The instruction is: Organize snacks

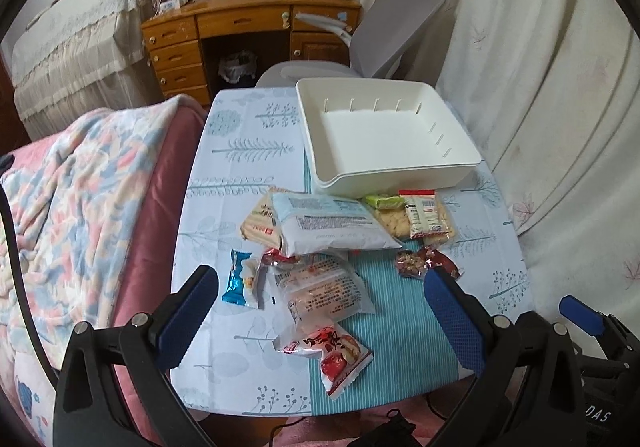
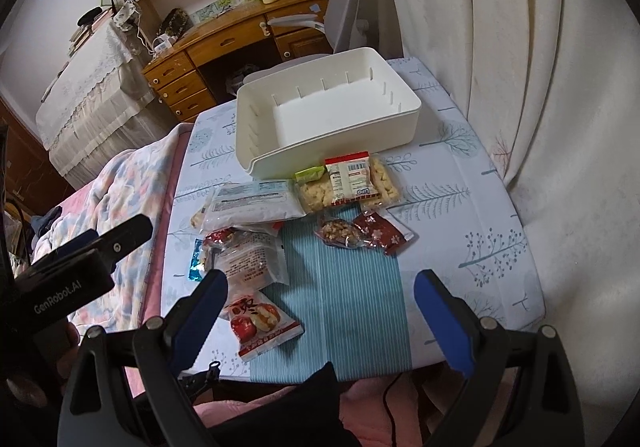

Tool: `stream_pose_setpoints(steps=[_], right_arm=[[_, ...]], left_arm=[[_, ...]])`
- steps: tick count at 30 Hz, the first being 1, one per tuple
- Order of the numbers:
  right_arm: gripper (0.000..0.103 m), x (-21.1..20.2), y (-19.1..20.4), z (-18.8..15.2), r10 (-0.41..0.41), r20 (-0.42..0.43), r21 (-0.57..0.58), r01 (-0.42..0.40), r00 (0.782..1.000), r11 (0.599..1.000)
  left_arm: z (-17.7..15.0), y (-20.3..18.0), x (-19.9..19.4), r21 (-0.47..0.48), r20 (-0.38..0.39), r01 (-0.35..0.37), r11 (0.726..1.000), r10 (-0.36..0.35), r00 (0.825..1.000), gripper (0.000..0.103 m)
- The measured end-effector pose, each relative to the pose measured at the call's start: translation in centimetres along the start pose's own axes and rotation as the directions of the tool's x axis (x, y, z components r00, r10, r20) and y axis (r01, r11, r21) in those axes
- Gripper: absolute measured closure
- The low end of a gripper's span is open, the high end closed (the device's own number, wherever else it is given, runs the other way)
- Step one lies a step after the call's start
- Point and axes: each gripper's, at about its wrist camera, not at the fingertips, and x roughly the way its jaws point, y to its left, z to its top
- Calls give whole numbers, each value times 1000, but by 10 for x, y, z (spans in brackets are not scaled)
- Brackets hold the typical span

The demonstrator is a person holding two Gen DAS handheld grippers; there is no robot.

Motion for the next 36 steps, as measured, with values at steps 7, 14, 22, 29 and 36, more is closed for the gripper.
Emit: stream_pose_setpoints(steps=[7, 14, 22, 29, 36], right_arm=[[8, 22, -13, 14, -6, -1, -91, 6, 1000, 996], [8, 64, -48, 34, 8, -63, -115, -15, 998, 993], [14, 126, -81, 46, -5, -193, -164, -28, 981, 986], [15, 172, -86, 42, -25, -296, -297, -67, 955, 952], [25, 211, -84, 37, -70, -353, -419, -91, 933, 903]], left_arm=[[-2, 7, 29, -119, -100, -25, 993, 13, 995, 1], [-20, 14, 69, -245, -254, -70, 967, 5, 967, 1], [-48, 19, 112, -352, -431, -159, 922, -9, 902, 2], [-72, 21, 155, -422, -550, -221, 879, -55, 833, 2], [-94, 23, 194, -450, -629, -291, 844, -69, 774, 2]])
